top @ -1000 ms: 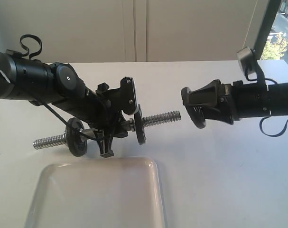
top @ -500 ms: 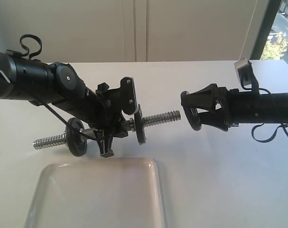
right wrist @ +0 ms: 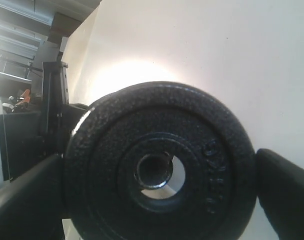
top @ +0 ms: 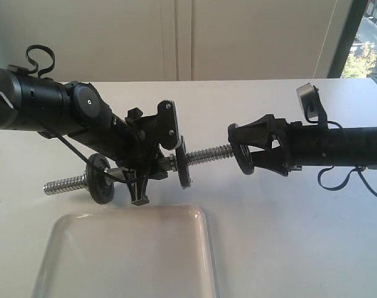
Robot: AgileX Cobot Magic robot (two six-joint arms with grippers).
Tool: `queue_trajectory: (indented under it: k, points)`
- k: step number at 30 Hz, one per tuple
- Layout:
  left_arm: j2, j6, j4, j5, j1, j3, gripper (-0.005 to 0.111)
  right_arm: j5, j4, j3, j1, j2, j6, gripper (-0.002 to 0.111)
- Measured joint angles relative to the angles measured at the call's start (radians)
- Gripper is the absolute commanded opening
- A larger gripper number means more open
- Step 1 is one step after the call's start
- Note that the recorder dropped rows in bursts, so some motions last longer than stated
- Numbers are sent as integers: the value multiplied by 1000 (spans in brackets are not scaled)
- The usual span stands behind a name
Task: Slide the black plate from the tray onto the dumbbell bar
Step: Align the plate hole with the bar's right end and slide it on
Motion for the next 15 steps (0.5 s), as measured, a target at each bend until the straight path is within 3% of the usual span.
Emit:
queue_trajectory:
  k: [15]
  points:
    - [0, 0, 6, -3, 6, 6, 0, 2, 82, -2, 73, 45, -19, 0]
